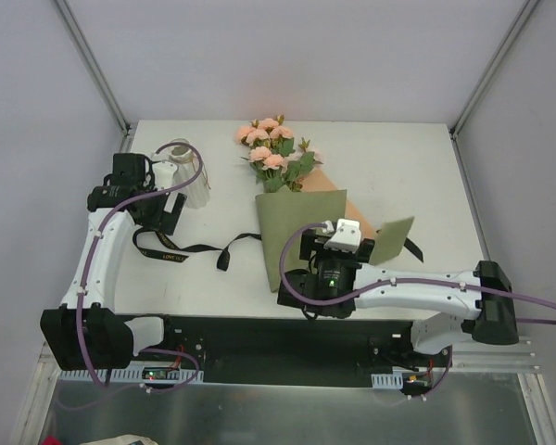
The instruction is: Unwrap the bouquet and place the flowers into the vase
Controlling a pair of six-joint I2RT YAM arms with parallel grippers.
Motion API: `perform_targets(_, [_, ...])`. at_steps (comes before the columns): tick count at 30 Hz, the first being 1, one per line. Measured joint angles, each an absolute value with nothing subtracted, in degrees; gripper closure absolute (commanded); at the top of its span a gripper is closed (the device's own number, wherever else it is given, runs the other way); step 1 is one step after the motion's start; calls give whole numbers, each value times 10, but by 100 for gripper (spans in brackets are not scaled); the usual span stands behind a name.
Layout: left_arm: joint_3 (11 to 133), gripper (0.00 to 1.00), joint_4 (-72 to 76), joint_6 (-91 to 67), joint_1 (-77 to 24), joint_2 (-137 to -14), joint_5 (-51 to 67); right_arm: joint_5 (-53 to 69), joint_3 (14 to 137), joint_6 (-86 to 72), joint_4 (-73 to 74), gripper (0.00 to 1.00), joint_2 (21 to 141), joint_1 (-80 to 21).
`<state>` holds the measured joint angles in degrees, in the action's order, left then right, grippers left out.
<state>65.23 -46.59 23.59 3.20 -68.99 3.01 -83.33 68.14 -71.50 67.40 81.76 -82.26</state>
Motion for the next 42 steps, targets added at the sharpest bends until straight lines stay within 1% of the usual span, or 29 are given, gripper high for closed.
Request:
perform_targets(4, [664, 1, -470, 236, 22, -690, 30, -833, 687, -755, 720, 4, 790, -784])
perform_targets(6, [675, 1, -477, 235, 18, -690, 30, -832, 711, -753, 735, 4, 764, -755])
perform_targets(9, [695, 1, -486, 234, 18, -690, 30, -833, 780, -739, 750, 3, 740, -710])
perform_targets(11, [709, 1, -492, 233, 18, -690, 32, -836, 857, -717, 756, 3, 745, -677])
perform_targets(13, [721, 1, -496, 232, 18, -690, 36, -840, 940, -680, 763, 4, 777, -654])
perform_targets(16, [725, 1, -500, 231, 18, -688, 41, -849, 1059, -617, 759, 3, 850, -648])
perform_targets(20, [725, 1, -501, 231, 18, -688, 41, -844, 1122, -539, 757, 3, 931, -621])
perform_targets(23, [725, 1, -501, 231, 18, -686, 40, -837, 1191, -463, 761, 4, 983, -524])
perform_targets(27, [721, 1, -500, 232, 18, -686, 34, -842, 1349, -334, 748, 4, 1063, -386])
perform_targets(28, [721, 1, -499, 232, 18, -686, 32, -825, 1345, -288, 722, 4, 1064, -360])
perform_targets(29, [721, 1, -500, 232, 18, -687, 29, -784, 1300, -215, 654, 4, 1040, -336])
perform_targets(30, [721, 1, -498, 232, 18, -687, 27, -725, 1210, -161, 569, 4, 996, -313])
perform_targets(31, [720, 1, -497, 234, 18, -688, 25, -626, 1080, -113, 494, 4, 925, -281])
perform_targets(32, [718, 1, -495, 234, 18, -688, 24, -557, 1005, -82, 459, 4, 877, -258])
perform_targets(33, [715, 1, -492, 234, 18, -688, 24, -513, 971, -62, 441, 4, 852, -241])
perform_targets(35, [705, 1, -487, 235, 18, -687, 23, -422, 962, -20, 408, 4, 823, -220])
perform_targets(39, [688, 1, -486, 235, 18, -688, 24, -279, 962, 23, 322, 3, 802, -223])
perform_targets(40, [686, 1, -486, 235, 18, -688, 24, -243, 934, 23, 291, 1, 793, -221])
perform_targets(41, [686, 1, -487, 235, 18, -688, 25, -204, 895, 22, 268, 6, 780, -216])
perform_targets(42, [686, 1, -486, 235, 18, -688, 25, -167, 856, 19, 259, 7, 771, -209])
